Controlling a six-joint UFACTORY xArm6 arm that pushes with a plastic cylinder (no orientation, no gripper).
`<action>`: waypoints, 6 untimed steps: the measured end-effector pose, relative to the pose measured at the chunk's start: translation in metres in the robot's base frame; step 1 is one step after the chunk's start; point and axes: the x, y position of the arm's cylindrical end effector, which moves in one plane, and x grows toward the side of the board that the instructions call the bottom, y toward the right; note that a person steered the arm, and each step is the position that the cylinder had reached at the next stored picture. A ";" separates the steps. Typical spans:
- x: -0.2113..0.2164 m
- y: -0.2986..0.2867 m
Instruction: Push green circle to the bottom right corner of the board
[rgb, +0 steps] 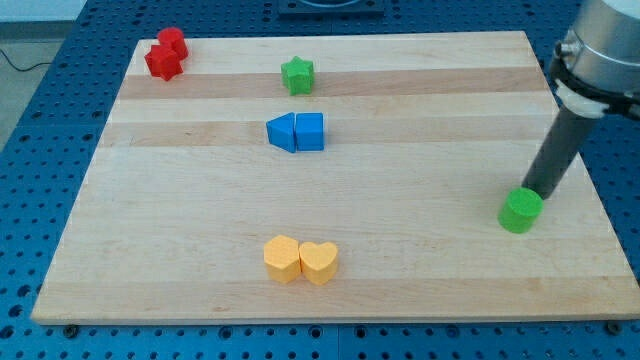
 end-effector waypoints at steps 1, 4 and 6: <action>0.032 0.003; -0.025 -0.011; 0.001 -0.050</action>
